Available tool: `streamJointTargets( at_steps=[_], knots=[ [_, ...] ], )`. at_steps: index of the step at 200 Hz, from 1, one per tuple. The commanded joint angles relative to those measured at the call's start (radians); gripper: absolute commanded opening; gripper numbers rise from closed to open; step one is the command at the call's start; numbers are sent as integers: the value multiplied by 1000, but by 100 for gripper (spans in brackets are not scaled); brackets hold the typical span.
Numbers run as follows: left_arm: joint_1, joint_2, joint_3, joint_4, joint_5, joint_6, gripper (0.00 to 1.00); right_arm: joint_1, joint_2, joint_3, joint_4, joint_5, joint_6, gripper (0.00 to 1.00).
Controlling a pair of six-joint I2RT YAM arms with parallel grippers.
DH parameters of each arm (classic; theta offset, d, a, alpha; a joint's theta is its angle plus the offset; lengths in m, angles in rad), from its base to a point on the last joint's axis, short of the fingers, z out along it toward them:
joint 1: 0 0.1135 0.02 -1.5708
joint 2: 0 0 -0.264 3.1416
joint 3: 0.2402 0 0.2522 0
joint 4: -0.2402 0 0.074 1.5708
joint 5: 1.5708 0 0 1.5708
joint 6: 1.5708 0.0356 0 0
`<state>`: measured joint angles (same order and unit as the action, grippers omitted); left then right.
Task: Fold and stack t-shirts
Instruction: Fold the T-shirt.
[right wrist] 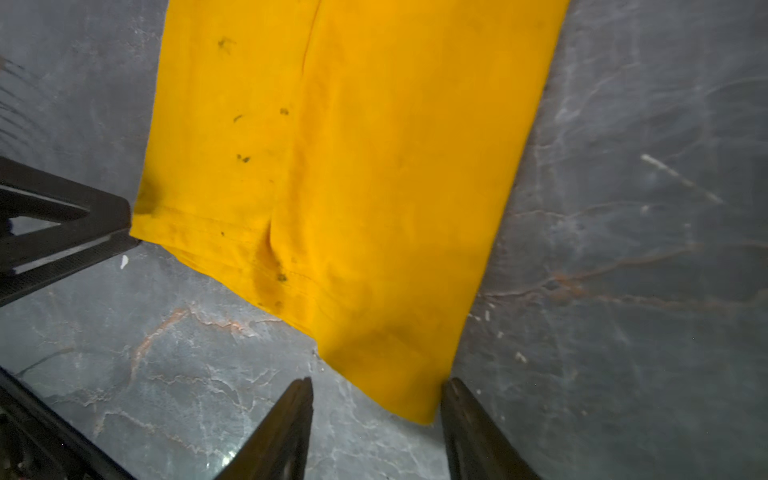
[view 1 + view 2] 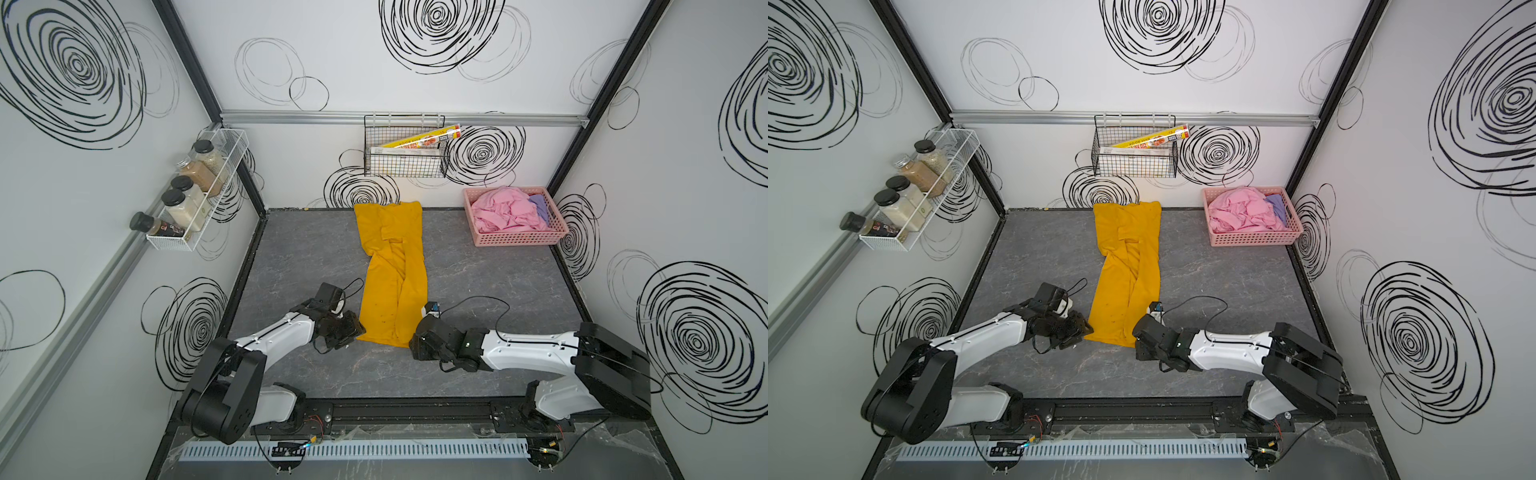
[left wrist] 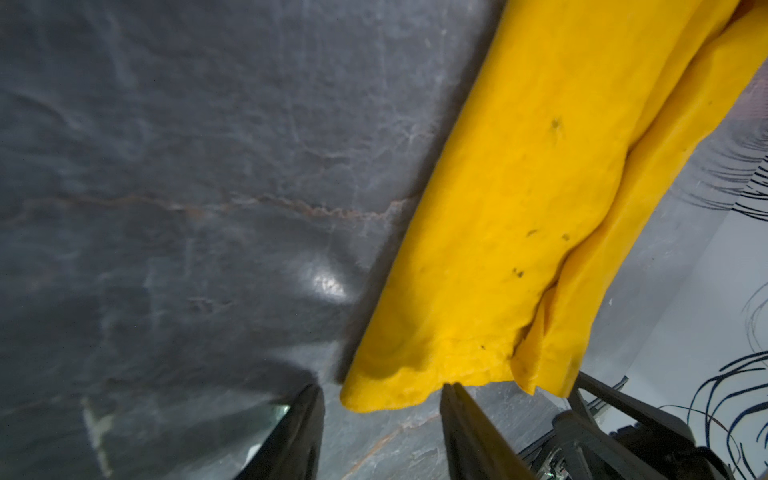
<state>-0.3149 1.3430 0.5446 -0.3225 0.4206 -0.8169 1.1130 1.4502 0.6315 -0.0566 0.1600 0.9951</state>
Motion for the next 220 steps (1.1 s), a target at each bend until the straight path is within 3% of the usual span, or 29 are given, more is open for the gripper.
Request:
streamJointTargets(
  at_steps=[1,29,56,119,220],
  knots=[
    [-11,57,-34,-107,-41,-6,53,-9,24,13,64,-15,15,54],
    [-12,75,-26,-107,-43,5,51,-14,56,22,49,-18,29,52],
    [-12,94,-12,-113,-49,21,51,-25,77,86,-128,-2,45,51],
    [-10,125,-3,-110,-51,44,51,-25,74,119,-275,30,85,48],
    [-9,133,3,-119,-46,56,47,-36,166,62,-78,-19,84,46]
  ],
)
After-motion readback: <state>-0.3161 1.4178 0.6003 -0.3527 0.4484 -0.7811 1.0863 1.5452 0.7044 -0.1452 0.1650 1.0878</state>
